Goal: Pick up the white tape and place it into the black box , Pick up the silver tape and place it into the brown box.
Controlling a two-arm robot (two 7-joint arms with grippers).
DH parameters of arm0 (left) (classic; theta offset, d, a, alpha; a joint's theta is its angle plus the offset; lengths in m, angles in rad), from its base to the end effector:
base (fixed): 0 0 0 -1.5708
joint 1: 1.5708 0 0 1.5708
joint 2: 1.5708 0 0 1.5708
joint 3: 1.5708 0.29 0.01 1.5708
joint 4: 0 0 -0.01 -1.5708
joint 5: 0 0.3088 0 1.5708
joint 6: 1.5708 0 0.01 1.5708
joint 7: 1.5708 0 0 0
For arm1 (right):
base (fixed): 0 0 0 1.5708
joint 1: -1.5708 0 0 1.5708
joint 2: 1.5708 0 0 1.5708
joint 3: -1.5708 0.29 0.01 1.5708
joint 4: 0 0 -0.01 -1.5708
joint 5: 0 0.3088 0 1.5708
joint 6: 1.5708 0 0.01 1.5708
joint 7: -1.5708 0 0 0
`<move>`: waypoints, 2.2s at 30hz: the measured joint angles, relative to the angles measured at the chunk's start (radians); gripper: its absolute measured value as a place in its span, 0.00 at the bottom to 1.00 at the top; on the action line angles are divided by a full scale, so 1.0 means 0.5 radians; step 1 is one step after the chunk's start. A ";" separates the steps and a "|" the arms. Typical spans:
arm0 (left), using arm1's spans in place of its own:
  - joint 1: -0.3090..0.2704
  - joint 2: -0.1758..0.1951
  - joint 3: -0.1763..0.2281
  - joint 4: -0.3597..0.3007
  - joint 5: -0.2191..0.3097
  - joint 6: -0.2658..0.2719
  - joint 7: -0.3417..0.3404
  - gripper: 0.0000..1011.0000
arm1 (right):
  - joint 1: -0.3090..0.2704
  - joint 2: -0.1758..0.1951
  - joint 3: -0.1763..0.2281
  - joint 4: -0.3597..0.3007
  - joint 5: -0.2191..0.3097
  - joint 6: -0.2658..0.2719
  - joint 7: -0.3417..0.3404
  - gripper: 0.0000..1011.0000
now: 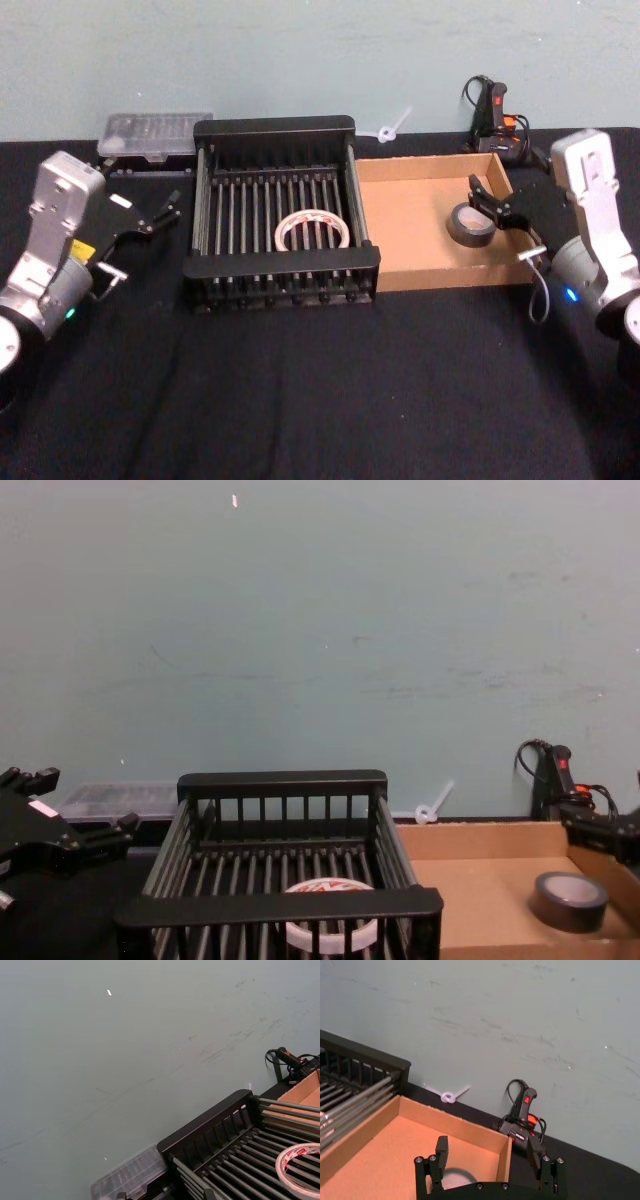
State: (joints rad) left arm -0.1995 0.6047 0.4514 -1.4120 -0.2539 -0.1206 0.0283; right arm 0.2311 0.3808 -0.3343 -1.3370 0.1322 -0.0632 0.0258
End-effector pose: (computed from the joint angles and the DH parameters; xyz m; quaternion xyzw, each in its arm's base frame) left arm 0.3581 0.0827 -0.3023 0.1415 -0.1325 0.5799 0.7913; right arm 0.3806 -0.0418 -0.3060 -0.1148 -0.0988 -0.6001 0.7854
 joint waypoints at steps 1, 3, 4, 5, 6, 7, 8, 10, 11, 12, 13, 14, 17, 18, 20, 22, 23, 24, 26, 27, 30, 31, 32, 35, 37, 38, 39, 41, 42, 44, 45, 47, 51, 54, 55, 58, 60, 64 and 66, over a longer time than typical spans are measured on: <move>0.000 0.000 0.000 0.000 0.000 0.000 0.000 0.99 | -0.010 -0.002 0.005 0.004 -0.005 -0.011 -0.003 0.99; 0.000 0.000 0.000 0.000 0.000 0.000 0.000 0.99 | -0.039 -0.010 0.028 0.007 -0.013 -0.026 -0.017 0.99; 0.000 0.000 0.000 0.000 0.000 0.000 0.000 0.99 | -0.044 -0.012 0.034 0.007 -0.014 -0.026 -0.020 0.99; 0.000 0.000 0.000 0.000 0.000 0.000 0.000 0.99 | -0.049 -0.014 0.042 0.007 -0.015 -0.025 -0.023 0.99; 0.000 0.000 0.000 0.000 0.000 0.000 0.000 0.99 | -0.054 -0.016 0.049 0.007 -0.015 -0.023 -0.024 0.99; 0.000 0.000 0.000 0.000 0.000 0.000 0.000 0.99 | -0.058 -0.018 0.056 0.007 -0.015 -0.021 -0.026 0.99; 0.000 0.000 0.000 0.000 0.000 0.000 0.000 0.99 | -0.066 -0.023 0.069 0.002 -0.013 -0.012 -0.026 0.99; 0.000 0.000 0.000 0.000 0.000 0.000 0.000 0.99 | -0.073 -0.026 0.083 -0.006 -0.012 -0.003 -0.025 0.99; 0.000 0.000 0.000 0.000 0.000 0.000 0.000 0.99 | -0.073 -0.026 0.082 -0.006 -0.012 -0.003 -0.025 0.99; 0.000 0.000 0.000 0.000 0.000 0.000 0.000 0.99 | -0.073 -0.026 0.082 -0.006 -0.012 -0.003 -0.025 0.99; 0.000 0.000 0.000 0.000 0.000 0.000 0.000 0.99 | -0.073 -0.026 0.080 -0.006 -0.012 -0.003 -0.025 0.99; 0.000 0.000 0.000 0.000 0.000 0.000 0.000 0.99 | -0.073 -0.025 0.079 -0.006 -0.012 -0.003 -0.025 0.99; 0.000 0.000 0.000 0.000 0.000 0.000 0.000 0.99 | -0.072 -0.025 0.078 -0.005 -0.012 -0.004 -0.025 0.99; 0.000 0.000 0.000 0.000 0.000 0.000 0.000 0.99 | -0.071 -0.025 0.077 -0.005 -0.012 -0.005 -0.025 0.99; 0.000 0.000 0.000 0.000 0.000 0.000 0.000 0.99 | -0.070 -0.024 0.075 -0.004 -0.012 -0.005 -0.025 0.99; 0.000 0.000 0.000 0.000 0.000 0.000 0.000 0.99 | -0.069 -0.024 0.074 -0.004 -0.012 -0.005 -0.025 0.99; 0.000 0.000 0.000 0.000 0.000 0.000 0.000 0.99 | -0.069 -0.024 0.073 -0.004 -0.012 -0.006 -0.025 0.99; 0.000 0.000 0.000 0.000 0.000 0.000 0.000 0.99 | -0.069 -0.024 0.073 -0.004 -0.012 -0.006 -0.025 0.99; 0.000 0.000 0.000 0.000 0.000 0.000 0.000 0.99 | -0.068 -0.023 0.072 -0.003 -0.012 -0.006 -0.025 0.99; 0.000 0.000 0.000 0.000 0.000 0.000 0.000 0.99 | -0.068 -0.023 0.072 -0.003 -0.012 -0.007 -0.025 0.99; 0.000 0.000 0.000 0.000 0.000 0.000 0.000 0.99 | -0.068 -0.023 0.071 -0.003 -0.012 -0.007 -0.025 0.99; 0.000 0.000 0.000 0.000 0.000 0.000 0.000 0.99 | -0.068 -0.022 0.071 -0.002 -0.012 -0.007 -0.025 0.99; 0.000 0.000 0.000 0.000 0.000 0.000 0.000 0.99 | -0.067 -0.022 0.071 -0.002 -0.012 -0.007 -0.025 0.99; 0.000 0.000 0.000 0.000 0.000 0.000 0.000 0.99 | -0.067 -0.022 0.070 -0.002 -0.012 -0.008 -0.025 0.99; 0.000 0.000 0.000 0.000 0.000 0.000 0.000 0.99 | -0.067 -0.022 0.069 -0.001 -0.012 -0.008 -0.025 0.99; 0.000 0.000 0.000 0.000 0.000 0.000 0.000 0.99 | -0.067 -0.022 0.069 -0.001 -0.012 -0.008 -0.025 0.99; 0.000 0.000 0.000 0.000 0.000 0.000 0.000 0.99 | -0.066 -0.022 0.069 -0.001 -0.013 -0.009 -0.025 0.99; 0.000 0.000 0.000 0.000 0.000 0.000 0.000 0.99 | -0.066 -0.022 0.069 -0.001 -0.013 -0.009 -0.025 0.99; 0.000 0.000 0.000 0.000 0.000 0.000 0.000 0.99 | -0.066 -0.022 0.068 -0.001 -0.013 -0.009 -0.025 0.99; 0.000 0.000 0.000 0.000 0.000 0.000 0.000 0.99 | -0.065 -0.022 0.068 -0.001 -0.013 -0.010 -0.025 0.99; 0.000 0.000 0.000 0.000 0.000 0.000 0.000 0.99 | -0.065 -0.022 0.068 -0.001 -0.013 -0.010 -0.025 0.99; 0.000 0.000 0.000 0.000 0.000 0.000 0.000 0.99 | -0.065 -0.022 0.068 -0.001 -0.013 -0.010 -0.025 0.99; 0.000 0.000 0.000 0.000 0.000 0.000 0.000 0.99 | -0.065 -0.022 0.067 -0.001 -0.014 -0.010 -0.025 0.99; 0.000 0.000 0.000 0.000 0.000 0.000 0.000 0.99 | -0.065 -0.022 0.068 -0.001 -0.014 -0.010 -0.025 0.99; 0.000 0.000 0.000 0.000 0.000 0.000 0.000 0.99 | -0.065 -0.022 0.067 -0.001 -0.014 -0.010 -0.025 0.99; 0.000 0.000 0.000 0.000 0.000 0.000 0.000 0.99 | -0.065 -0.022 0.068 -0.001 -0.015 -0.010 -0.025 0.99; 0.000 0.000 0.000 0.000 0.000 0.000 0.000 0.99 | -0.065 -0.022 0.068 -0.001 -0.015 -0.010 -0.025 0.99; 0.000 0.000 0.000 0.000 0.000 0.000 0.000 0.99 | -0.065 -0.022 0.068 -0.001 -0.015 -0.010 -0.025 0.99; 0.000 0.000 0.000 0.000 0.000 0.000 0.000 0.99 | -0.065 -0.022 0.068 -0.001 -0.015 -0.010 -0.025 0.99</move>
State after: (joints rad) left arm -0.1995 0.6047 0.4514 -1.4119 -0.2539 -0.1206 0.0283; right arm 0.1985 0.3699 -0.3004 -1.3377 0.1248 -0.0682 0.0132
